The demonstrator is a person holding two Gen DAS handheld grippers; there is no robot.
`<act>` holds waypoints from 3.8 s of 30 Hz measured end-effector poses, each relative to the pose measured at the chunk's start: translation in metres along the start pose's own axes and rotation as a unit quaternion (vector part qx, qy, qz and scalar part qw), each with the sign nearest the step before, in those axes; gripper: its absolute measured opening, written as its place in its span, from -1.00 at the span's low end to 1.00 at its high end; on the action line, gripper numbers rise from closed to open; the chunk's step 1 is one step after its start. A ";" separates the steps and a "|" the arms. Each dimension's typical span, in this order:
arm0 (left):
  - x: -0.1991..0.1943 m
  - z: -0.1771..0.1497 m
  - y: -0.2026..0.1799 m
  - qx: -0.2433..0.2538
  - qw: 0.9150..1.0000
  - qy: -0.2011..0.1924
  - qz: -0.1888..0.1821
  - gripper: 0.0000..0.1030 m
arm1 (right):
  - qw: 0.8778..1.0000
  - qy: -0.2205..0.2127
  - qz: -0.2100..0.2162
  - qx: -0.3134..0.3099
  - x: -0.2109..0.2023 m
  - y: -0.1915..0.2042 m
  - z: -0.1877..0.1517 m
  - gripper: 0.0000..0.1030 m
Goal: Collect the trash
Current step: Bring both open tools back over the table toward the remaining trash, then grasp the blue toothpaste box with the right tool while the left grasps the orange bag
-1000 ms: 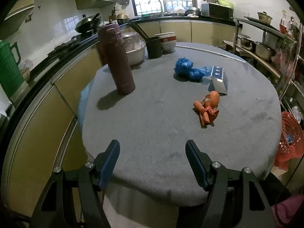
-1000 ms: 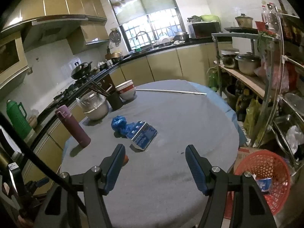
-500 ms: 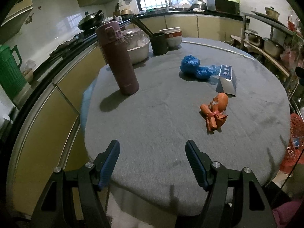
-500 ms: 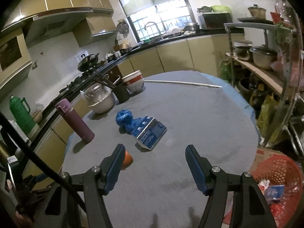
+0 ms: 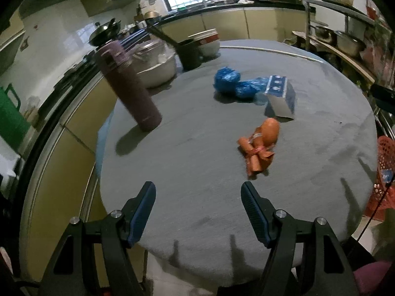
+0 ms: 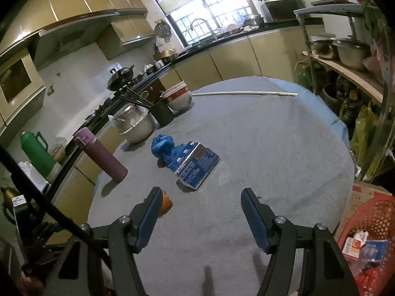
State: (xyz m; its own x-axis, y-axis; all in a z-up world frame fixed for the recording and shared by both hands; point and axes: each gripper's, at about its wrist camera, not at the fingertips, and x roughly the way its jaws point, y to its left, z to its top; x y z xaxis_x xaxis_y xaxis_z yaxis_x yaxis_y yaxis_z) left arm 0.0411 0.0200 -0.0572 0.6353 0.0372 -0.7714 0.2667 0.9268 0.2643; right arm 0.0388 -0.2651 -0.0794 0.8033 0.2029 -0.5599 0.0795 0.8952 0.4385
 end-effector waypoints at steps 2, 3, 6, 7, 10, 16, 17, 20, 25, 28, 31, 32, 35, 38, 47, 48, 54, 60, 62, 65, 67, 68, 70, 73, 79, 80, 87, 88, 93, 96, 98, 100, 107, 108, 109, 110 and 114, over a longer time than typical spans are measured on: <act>-0.001 0.005 -0.009 0.005 1.000 -0.001 -0.004 0.40 | 1.000 0.000 0.004 -0.001 -0.001 -0.003 0.002 0.36; -0.001 0.007 -0.012 0.007 1.000 -0.001 -0.006 0.40 | 1.000 -0.001 0.007 -0.002 -0.002 -0.004 0.004 0.36; -0.004 0.015 -0.022 0.010 1.000 -0.004 -0.013 0.40 | 1.000 -0.007 0.012 -0.008 -0.004 -0.004 0.008 0.36; -0.004 0.017 -0.024 0.011 1.000 -0.005 -0.013 0.40 | 1.000 -0.009 0.015 -0.009 -0.005 -0.004 0.010 0.36; -0.006 0.023 -0.029 0.014 1.000 -0.008 -0.011 0.40 | 1.000 -0.013 0.024 -0.011 -0.006 -0.002 0.015 0.36; 0.002 0.032 -0.030 -0.007 0.999 0.010 -0.039 0.40 | 0.999 -0.012 0.039 -0.021 -0.003 0.011 0.018 0.36; 0.004 0.034 -0.029 -0.013 0.999 0.014 -0.045 0.40 | 0.999 -0.011 0.040 -0.022 -0.003 0.013 0.018 0.36; 0.008 0.034 -0.025 -0.030 0.998 0.025 -0.057 0.40 | 0.998 -0.009 0.049 -0.030 -0.003 0.024 0.018 0.36; 0.014 0.029 -0.016 -0.046 0.997 0.031 -0.055 0.40 | 0.997 -0.006 0.055 -0.047 -0.006 0.040 0.017 0.36; 0.017 0.027 -0.008 -0.054 0.997 0.032 -0.053 0.40 | 0.997 0.004 0.061 -0.042 -0.001 0.044 0.018 0.36; 0.022 0.023 0.000 -0.061 0.996 0.037 -0.055 0.40 | 0.998 0.017 0.059 -0.031 0.008 0.043 0.019 0.36; 0.023 0.022 0.002 -0.063 0.996 0.038 -0.055 0.40 | 0.998 0.022 0.057 -0.022 0.012 0.040 0.020 0.36; 0.028 0.017 0.004 -0.063 0.995 0.045 -0.059 0.40 | 0.997 0.046 0.062 0.012 0.028 0.030 0.020 0.34; 0.034 0.013 0.002 -0.057 0.995 0.053 -0.064 0.40 | 0.996 0.063 0.051 0.029 0.046 0.021 0.021 0.33; 0.057 0.029 -0.002 -0.065 0.988 0.072 -0.118 0.40 | 0.992 0.110 0.034 0.058 0.109 0.020 0.041 0.30; 0.062 0.032 -0.003 -0.069 0.987 0.076 -0.125 0.40 | 0.991 0.112 0.032 0.059 0.117 0.021 0.044 0.30; 0.078 0.039 -0.017 -0.061 0.981 0.090 -0.163 0.40 | 0.990 0.134 -0.008 0.038 0.159 0.038 0.059 0.32; 0.099 0.046 -0.029 -0.067 0.971 0.110 -0.203 0.40 | 0.988 0.136 -0.073 -0.010 0.199 0.066 0.066 0.32; 0.106 0.048 -0.031 -0.077 0.967 0.121 -0.212 0.40 | 0.986 0.138 -0.086 -0.023 0.210 0.073 0.066 0.32; 0.113 0.048 -0.033 -0.087 0.964 0.129 -0.214 0.40 | 0.981 0.145 -0.122 -0.041 0.223 0.079 0.064 0.32; 0.116 0.048 -0.035 -0.092 0.964 0.129 -0.212 0.40 | 0.977 0.149 -0.143 -0.053 0.228 0.078 0.061 0.32; 0.117 0.048 -0.036 -0.094 0.964 0.129 -0.212 0.40 | 0.975 0.150 -0.151 -0.056 0.228 0.077 0.059 0.32; 0.119 0.047 -0.035 -0.096 0.964 0.128 -0.211 0.37 | 0.975 0.149 -0.153 -0.056 0.225 0.072 0.057 0.32; 0.122 0.046 -0.034 -0.096 0.964 0.130 -0.210 0.01 | 0.977 0.148 -0.149 -0.035 0.210 0.053 0.057 0.32; 0.126 0.038 -0.020 -0.111 0.962 0.133 -0.213 -0.31 | 0.979 0.145 -0.140 0.029 0.174 0.004 0.055 0.32; 0.127 0.036 -0.018 -0.113 0.962 0.134 -0.211 -0.35 | 0.982 0.143 -0.114 0.054 0.168 -0.003 0.057 0.32; 0.125 0.029 -0.006 -0.129 0.960 0.134 -0.209 -0.38 | 0.986 0.127 -0.107 0.017 0.170 0.033 0.066 0.37; 0.125 0.029 -0.005 -0.128 0.961 0.132 -0.207 -0.38 | 0.986 0.126 -0.111 0.002 0.176 0.045 0.066 0.37; 0.119 0.023 -0.003 -0.131 0.961 0.133 -0.204 -0.38 | 0.979 0.118 -0.152 -0.070 0.207 0.090 0.060 0.37; 0.119 0.024 0.000 -0.129 0.961 0.134 -0.206 -0.36 | 0.964 0.116 -0.206 -0.124 0.229 0.105 0.050 0.37; 0.120 0.026 0.002 -0.130 0.961 0.135 -0.205 -0.25 | 0.958 0.121 -0.226 -0.129 0.236 0.102 0.045 0.37; 0.122 0.026 0.004 -0.134 0.960 0.136 -0.205 -0.13 | 0.959 0.123 -0.228 -0.117 0.235 0.092 0.041 0.37; 0.125 0.029 0.003 -0.130 0.960 0.128 -0.210 -0.13 | 0.976 0.121 -0.178 -0.014 0.193 0.032 0.046 0.36; 0.124 0.030 0.003 -0.129 0.961 0.126 -0.211 -0.13 | 0.977 0.120 -0.176 0.008 0.183 0.016 0.047 0.36; 0.127 0.033 0.001 -0.128 0.961 0.124 -0.212 -0.13 | 0.978 0.119 -0.171 0.022 0.178 0.006 0.048 0.37; 0.129 0.034 0.000 -0.127 0.961 0.122 -0.212 -0.14 | 0.979 0.119 -0.157 0.045 0.170 -0.008 0.048 0.37; 0.130 0.035 0.002 -0.130 0.960 0.123 -0.216 -0.14 | 0.981 0.119 -0.088 0.121 0.151 -0.044 0.043 0.37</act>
State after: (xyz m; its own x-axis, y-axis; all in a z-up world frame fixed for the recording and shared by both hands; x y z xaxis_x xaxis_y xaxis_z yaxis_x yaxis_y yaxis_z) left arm 0.1492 0.0139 -0.1366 0.3082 -0.3138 -0.8981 0.2560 0.9366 -0.2394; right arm 0.1818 -0.2907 -0.1529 0.6054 0.1658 -0.7785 0.3664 0.8102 0.4575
